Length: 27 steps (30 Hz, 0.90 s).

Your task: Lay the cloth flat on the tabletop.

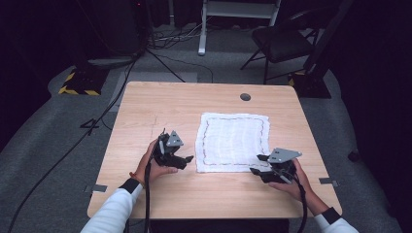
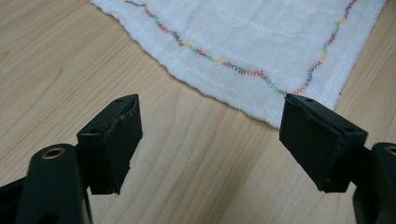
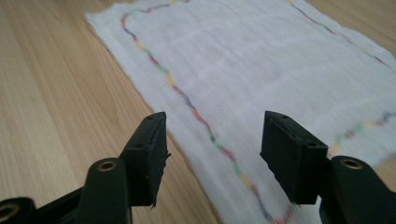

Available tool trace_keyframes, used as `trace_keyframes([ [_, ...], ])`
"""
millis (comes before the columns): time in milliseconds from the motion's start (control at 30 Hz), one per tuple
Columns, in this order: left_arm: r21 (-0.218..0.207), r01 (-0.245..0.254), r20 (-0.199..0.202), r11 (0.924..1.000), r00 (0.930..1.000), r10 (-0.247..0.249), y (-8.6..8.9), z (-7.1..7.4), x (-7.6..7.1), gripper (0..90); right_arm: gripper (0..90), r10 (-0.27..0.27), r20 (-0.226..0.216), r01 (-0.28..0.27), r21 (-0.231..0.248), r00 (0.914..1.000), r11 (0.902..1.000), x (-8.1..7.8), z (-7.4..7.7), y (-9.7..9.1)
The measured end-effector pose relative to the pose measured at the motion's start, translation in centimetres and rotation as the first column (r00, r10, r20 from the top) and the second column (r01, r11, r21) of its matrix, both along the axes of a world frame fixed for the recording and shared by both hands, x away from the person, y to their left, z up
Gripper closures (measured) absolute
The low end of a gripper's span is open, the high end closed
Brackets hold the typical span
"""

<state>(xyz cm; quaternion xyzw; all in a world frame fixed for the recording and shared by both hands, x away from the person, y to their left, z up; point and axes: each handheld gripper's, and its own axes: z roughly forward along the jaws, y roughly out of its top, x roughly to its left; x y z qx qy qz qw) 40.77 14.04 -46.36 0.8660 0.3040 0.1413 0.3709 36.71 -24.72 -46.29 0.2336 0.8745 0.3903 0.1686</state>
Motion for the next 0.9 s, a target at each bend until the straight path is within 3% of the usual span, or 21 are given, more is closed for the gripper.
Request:
trace_keyframes([
  [100, -0.002, -0.031, 0.044, 0.9995, 0.9985, 0.031, -0.1, -0.3, 1.0, 21.5, 46.3, 0.059, 0.017, -0.059, -0.012, 0.9981, 0.9982, 0.4, 0.0, 2.6],
  [200, 0.011, -0.046, -0.011, 0.9989, 0.9989, 0.046, 0.1, -1.0, 2.2, 21.0, 50.0, 0.118, 0.02, -0.118, -0.007, 0.9928, 0.993, 0.7, -0.2, 5.3],
  [300, -0.018, -0.057, 0.003, 0.9982, 0.9983, 0.058, 0.4, -0.8, 2.8, 20.2, 53.4, 0.177, 0.022, -0.176, -0.019, 0.984, 0.9842, 0.8, -0.6, 7.9],
  [367, -0.023, -0.081, 0.069, 0.9964, 0.9942, 0.083, 0.6, -0.6, 3.0, 21.4, 54.1, 0.212, 0.012, -0.212, -0.029, 0.9771, 0.9769, 1.0, -0.9, 9.5],
  [433, -0.007, -0.093, 0.103, 0.9957, 0.9903, 0.093, 0.4, -0.5, 3.1, 23.2, 55.3, 0.243, 0.012, -0.243, -0.032, 0.9699, 0.9696, 1.3, -1.0, 11.1],
  [467, -0.006, -0.092, 0.103, 0.9958, 0.9905, 0.092, 0.3, -0.5, 3.1, 23.6, 55.8, 0.25, 0.01, -0.25, -0.025, 0.9681, 0.9679, 1.3, -1.0, 11.6],
  [567, -0.023, -0.072, 0.042, 0.9971, 0.9964, 0.073, 0.3, -0.4, 3.7, 21.2, 56.1, 0.285, 0.009, -0.284, -0.02, 0.9586, 0.9585, 1.3, -1.3, 13.3],
  [633, -0.033, -0.08, 0.048, 0.9963, 0.9956, 0.081, 0.4, -0.3, 3.8, 21.1, 55.7, 0.3, -0.003, -0.299, -0.033, 0.9541, 0.9535, 1.3, -1.6, 14.3],
  [800, -0.051, -0.087, 0.071, 0.9949, 0.9934, 0.09, 0.4, -0.3, 4.5, 21.4, 56.0, 0.3, -0.001, -0.3, -0.04, 0.9538, 0.953, 1.6, -2.1, 16.1],
  [833, -0.047, -0.083, 0.058, 0.9955, 0.9946, 0.086, 0.3, -0.2, 4.9, 21.0, 56.4, 0.3, -0.009, -0.3, -0.041, 0.9538, 0.953, 1.7, -2.2, 16.3],
  [900, -0.076, -0.086, 0.038, 0.9934, 0.9953, 0.089, 0.2, -0.2, 5.4, 21.0, 56.2, 0.29, -0.017, -0.29, -0.06, 0.9569, 0.955, 2.0, -2.5, 16.7],
])
